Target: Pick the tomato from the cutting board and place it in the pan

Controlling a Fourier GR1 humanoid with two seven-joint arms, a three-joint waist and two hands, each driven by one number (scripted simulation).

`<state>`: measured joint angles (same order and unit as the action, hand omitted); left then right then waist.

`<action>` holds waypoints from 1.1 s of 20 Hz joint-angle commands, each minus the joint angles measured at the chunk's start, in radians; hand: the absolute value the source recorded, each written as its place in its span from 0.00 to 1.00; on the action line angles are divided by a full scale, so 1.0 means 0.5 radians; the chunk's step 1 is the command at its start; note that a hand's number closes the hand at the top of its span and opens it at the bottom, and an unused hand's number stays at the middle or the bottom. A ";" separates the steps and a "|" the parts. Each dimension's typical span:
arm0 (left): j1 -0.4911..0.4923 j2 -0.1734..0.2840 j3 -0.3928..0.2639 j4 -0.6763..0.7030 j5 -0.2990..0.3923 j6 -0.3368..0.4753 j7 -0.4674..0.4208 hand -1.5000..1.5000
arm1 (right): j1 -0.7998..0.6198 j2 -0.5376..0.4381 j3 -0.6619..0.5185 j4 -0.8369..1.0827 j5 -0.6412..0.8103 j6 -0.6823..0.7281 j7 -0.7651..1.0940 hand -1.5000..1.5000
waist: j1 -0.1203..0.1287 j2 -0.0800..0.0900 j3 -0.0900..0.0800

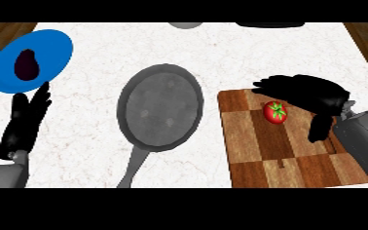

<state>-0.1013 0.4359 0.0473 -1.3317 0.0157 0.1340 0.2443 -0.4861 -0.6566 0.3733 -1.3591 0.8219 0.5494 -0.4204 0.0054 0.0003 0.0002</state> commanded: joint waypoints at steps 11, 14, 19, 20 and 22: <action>-0.039 -0.126 0.096 0.031 -0.126 -0.077 0.010 0.50 | -0.008 0.307 -0.119 0.210 0.402 -0.023 -0.116 0.00 | -0.001 0.000 0.000; -0.063 -0.043 0.164 -0.010 -0.112 -0.143 0.052 0.50 | -0.024 0.271 -0.171 0.374 0.458 -0.087 -0.206 0.00 | 0.001 0.001 0.000; -0.083 -0.145 0.167 0.086 -0.190 -0.099 -0.019 0.50 | 0.021 0.402 -0.143 0.312 0.613 -0.067 -0.101 0.00 | -0.005 0.000 0.000; -0.029 -0.084 0.215 0.042 -0.159 -0.170 -0.018 0.50 | 0.048 0.359 -0.168 0.280 0.632 -0.087 -0.146 0.00 | -0.004 -0.001 0.000; 0.168 -0.165 0.178 -0.165 -0.143 -0.161 -0.046 0.50 | 0.092 0.388 -0.153 0.265 0.663 -0.155 -0.170 1.00 | 0.002 -0.002 0.000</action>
<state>-0.0853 0.3697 0.1269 -1.3478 -0.0664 0.0712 0.2325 -0.4641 -0.4746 0.2931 -1.2250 1.1095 0.5086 -0.4876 0.0043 -0.0002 -0.0001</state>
